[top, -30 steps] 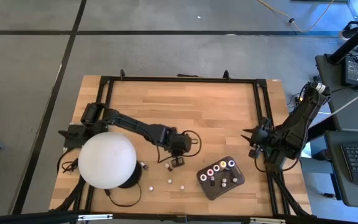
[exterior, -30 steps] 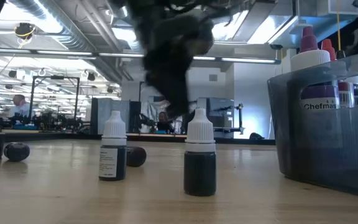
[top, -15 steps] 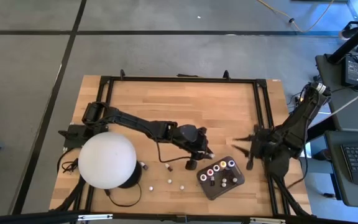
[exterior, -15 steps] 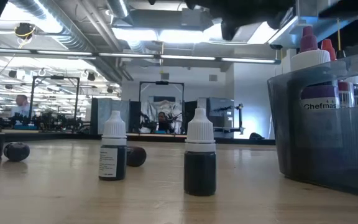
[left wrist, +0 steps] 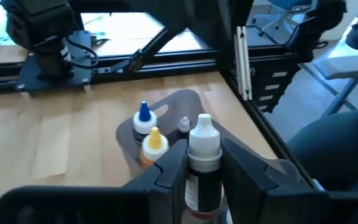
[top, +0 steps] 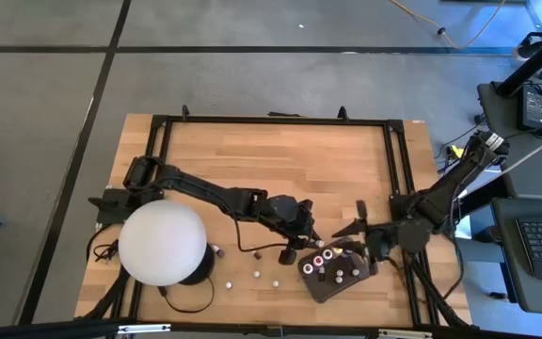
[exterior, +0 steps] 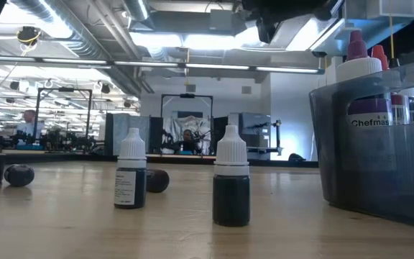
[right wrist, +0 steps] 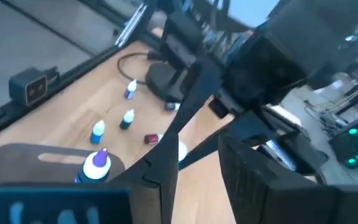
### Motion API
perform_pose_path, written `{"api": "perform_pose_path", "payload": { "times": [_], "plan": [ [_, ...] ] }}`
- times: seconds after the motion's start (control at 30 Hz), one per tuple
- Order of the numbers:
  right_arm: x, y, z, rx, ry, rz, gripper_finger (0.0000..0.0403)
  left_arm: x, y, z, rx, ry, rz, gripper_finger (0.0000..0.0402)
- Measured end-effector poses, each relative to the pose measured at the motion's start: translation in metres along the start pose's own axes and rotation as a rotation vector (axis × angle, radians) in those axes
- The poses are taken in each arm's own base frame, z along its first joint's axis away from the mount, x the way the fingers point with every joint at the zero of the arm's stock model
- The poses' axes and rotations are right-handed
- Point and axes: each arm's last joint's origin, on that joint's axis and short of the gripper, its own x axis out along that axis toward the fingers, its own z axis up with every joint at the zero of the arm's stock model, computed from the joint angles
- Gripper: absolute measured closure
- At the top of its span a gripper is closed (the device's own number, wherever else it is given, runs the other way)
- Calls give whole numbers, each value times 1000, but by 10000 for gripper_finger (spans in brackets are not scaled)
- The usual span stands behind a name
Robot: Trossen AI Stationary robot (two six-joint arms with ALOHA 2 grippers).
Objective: Pick & Place food coloring
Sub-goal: Put the small black food coloring bottle into the bin
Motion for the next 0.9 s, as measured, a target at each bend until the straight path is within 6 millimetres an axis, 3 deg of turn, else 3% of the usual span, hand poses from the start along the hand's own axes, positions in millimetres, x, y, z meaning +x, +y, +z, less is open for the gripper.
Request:
{"api": "perform_pose_path", "payload": {
  "times": [0.23, 0.43, 0.63, 0.9],
  "plan": [
    [26, 2, 7, -81, 153, 63, 285, 1, -10, -1, 6, 6, -19, 320],
    [42, 8, 24, -126, 227, 112, 285, 2, -12, -2, 3, 10, -23, 317],
    [57, 17, 26, -231, 295, 171, 285, 2, -13, -3, -6, 22, -49, 319],
    [66, 20, 31, -295, 307, 150, 286, 2, -17, -3, -18, 19, -98, 317]
  ]
}}
